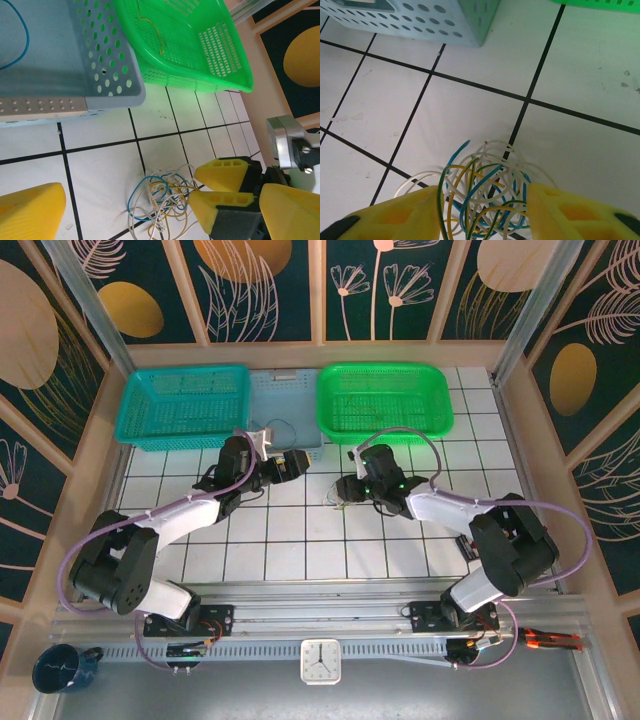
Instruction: Untangle the cables
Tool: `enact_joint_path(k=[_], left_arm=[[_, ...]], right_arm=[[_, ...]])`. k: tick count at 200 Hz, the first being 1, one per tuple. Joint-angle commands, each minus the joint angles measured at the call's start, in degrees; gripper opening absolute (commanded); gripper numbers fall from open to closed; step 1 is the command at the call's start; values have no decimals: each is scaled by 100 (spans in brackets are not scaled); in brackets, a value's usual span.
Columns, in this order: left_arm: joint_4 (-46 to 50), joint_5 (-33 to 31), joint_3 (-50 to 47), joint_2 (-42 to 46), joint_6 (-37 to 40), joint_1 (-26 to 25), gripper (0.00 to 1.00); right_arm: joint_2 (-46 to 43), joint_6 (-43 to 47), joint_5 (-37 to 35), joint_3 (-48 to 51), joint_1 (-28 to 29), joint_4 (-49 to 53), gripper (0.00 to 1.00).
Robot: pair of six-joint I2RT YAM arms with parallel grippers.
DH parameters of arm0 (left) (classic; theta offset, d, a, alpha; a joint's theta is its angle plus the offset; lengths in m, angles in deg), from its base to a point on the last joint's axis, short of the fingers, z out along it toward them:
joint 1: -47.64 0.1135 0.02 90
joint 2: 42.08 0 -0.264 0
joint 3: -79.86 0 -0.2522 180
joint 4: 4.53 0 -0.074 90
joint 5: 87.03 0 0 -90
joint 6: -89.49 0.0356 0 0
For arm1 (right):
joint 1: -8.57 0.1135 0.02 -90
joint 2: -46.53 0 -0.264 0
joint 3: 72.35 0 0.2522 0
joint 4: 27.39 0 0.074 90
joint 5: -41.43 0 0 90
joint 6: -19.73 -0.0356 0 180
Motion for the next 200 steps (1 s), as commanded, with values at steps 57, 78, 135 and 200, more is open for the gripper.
enact_joint_path(k=[57,78,135,200], left_arm=[[-255,17,62,-100,-81,15,99],[-252,30,60,-105,-53,15,99],[-188,235,80,-180,218,15,99],[-287,448,-18,-282,336,-50,99]], right_arm=[[-27,119,342,-294,-114,-229,0],[-279,59,379,-234,-114,-210,0],[-1365,-447,538,162,-147,-642,0],[-1427,-767,711,435,-204,-1138,0]])
